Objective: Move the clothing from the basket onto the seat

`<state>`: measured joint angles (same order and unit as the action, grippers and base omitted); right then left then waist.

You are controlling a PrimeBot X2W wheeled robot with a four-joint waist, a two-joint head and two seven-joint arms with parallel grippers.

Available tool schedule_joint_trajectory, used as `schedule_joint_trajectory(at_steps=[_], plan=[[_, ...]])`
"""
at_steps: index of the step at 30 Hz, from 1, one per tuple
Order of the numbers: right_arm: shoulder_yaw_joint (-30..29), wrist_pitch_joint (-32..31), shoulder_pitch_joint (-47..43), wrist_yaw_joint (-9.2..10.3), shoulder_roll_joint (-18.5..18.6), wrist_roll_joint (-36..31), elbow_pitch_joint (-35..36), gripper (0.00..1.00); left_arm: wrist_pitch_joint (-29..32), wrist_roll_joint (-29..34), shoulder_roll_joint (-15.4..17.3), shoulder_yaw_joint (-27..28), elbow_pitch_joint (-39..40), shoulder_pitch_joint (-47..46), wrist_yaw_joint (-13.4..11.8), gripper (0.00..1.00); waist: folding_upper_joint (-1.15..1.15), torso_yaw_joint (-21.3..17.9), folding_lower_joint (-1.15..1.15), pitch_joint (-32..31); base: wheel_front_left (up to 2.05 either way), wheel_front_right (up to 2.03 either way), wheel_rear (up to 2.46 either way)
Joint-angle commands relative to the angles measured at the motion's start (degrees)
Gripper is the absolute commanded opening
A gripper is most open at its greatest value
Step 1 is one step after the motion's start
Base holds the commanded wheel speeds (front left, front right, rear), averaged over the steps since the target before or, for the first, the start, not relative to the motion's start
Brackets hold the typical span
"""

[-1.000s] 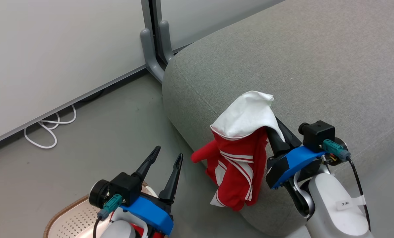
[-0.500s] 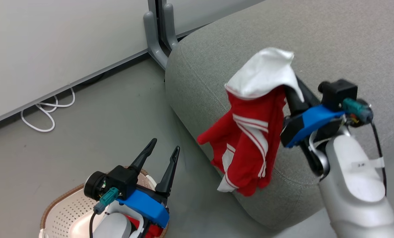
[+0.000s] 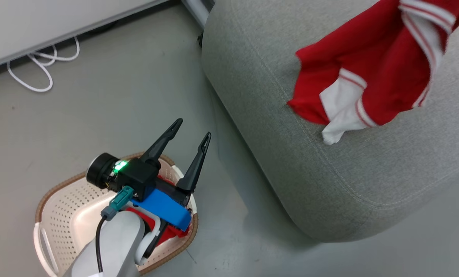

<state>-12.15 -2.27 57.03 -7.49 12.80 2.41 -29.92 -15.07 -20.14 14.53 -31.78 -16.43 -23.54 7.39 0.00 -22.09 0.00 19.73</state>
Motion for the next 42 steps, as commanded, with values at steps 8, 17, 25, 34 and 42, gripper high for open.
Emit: schedule_joint_trajectory(at_steps=[8,17,25,34,42], plan=[[-10.84,1.41,5.79,-0.01,8.07,-1.79,0.45,0.0,-0.15,1.14,2.3,-1.71,2.77,-6.31,0.12,1.0,0.0,5.75,0.0,12.5,0.0,0.0,0.0],[-19.42,5.24,0.74,-0.01,7.54,-2.46,-4.85,0.0,-0.15,2.09,2.77,-3.05,4.5,-9.69,0.12,1.0,0.0,8.29,0.0,17.97,0.0,0.0,0.0],[-22.37,9.7,-2.34,-0.01,5.54,-4.03,-12.96,0.0,-0.15,2.18,3.11,-2.63,3.99,-10.22,0.12,1.0,0.0,8.96,0.0,18.73,0.0,0.0,0.0],[-23.24,12.88,-0.94,-0.01,6.62,-4.66,-18.53,0.0,-0.15,2.23,2.46,-2.79,3.14,-10.63,0.12,1.0,0.0,9.53,0.0,18.1,0.0,0.0,0.0],[-21.79,13.59,-1.97,-0.01,6.17,-4.71,-21.34,1.0,-0.15,1.32,0.72,-2.41,1.87,-8.86,0.12,1.0,0.0,9.94,0.0,14.34,0.0,0.0,0.0]])
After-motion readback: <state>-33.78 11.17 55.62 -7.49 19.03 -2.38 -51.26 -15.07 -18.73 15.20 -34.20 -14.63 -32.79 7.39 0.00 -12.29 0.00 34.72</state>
